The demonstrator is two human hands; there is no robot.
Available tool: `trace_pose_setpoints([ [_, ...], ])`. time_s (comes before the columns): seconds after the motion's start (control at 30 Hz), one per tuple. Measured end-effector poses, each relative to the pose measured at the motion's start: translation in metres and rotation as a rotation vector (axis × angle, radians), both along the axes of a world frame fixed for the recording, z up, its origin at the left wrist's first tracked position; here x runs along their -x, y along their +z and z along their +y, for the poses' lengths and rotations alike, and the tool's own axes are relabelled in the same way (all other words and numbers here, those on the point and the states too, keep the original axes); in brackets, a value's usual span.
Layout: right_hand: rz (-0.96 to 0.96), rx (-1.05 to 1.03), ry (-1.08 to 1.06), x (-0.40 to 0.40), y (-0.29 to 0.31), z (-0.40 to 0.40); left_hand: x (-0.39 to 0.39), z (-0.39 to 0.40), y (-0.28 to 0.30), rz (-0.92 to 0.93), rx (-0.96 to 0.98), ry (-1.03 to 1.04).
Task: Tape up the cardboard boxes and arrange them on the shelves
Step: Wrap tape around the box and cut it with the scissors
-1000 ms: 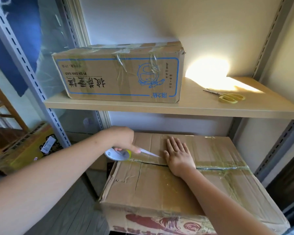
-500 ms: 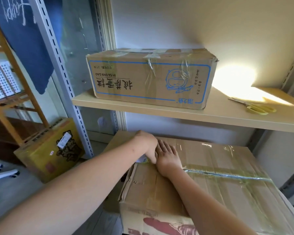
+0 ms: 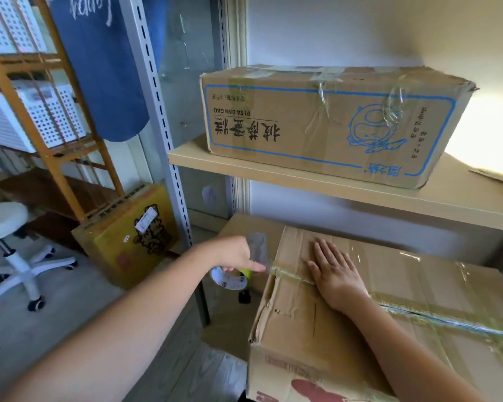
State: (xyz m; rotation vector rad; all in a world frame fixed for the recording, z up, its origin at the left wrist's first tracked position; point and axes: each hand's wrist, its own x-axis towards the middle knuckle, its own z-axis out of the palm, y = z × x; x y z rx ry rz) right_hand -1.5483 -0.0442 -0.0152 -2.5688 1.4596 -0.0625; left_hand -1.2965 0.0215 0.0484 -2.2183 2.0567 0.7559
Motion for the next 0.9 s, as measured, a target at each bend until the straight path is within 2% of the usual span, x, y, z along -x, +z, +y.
trace_pose_setpoints([
  [0.07,0.005,-0.019,-0.017,0.006,0.004,0.001,0.003,-0.003,-0.022,0.151,0.022,0.034],
  [0.17,0.063,-0.023,-0.083,0.001,0.020,0.006,0.015,-0.006,-0.044,0.267,0.035,0.060],
  [0.27,0.081,-0.201,-0.149,-0.036,0.040,0.013,0.031,-0.007,-0.061,0.420,0.039,0.078],
  [0.33,0.126,-0.245,-0.136,-0.057,0.040,0.018,0.038,-0.008,-0.068,0.535,0.027,0.102],
  [0.43,0.121,-0.287,-0.142,-0.058,0.039,0.013,0.033,-0.005,-0.061,0.636,-0.116,0.176],
  [0.5,0.109,-0.311,-0.153,-0.053,0.040,0.011,0.023,-0.002,-0.057,0.777,-0.227,0.263],
  [0.53,0.106,-0.310,-0.172,-0.053,0.041,0.011,0.020,-0.001,-0.053,0.812,-0.212,0.294],
  [0.67,0.154,-0.273,-0.241,-0.069,0.044,0.020,0.034,-0.004,-0.022,0.609,0.090,0.287],
  [0.7,0.133,-0.261,-0.227,-0.069,0.047,0.023,0.040,-0.005,-0.014,0.560,0.170,0.251],
  [0.77,-0.036,-0.189,-0.192,-0.057,0.056,0.034,0.056,-0.004,0.004,0.502,0.320,0.200],
  [0.83,-0.270,0.013,-0.214,-0.028,0.075,0.047,0.077,-0.006,0.022,0.506,0.454,0.174],
  [0.9,-0.367,0.303,-0.286,0.010,0.103,0.059,0.107,-0.010,0.038,0.570,0.545,0.135],
])
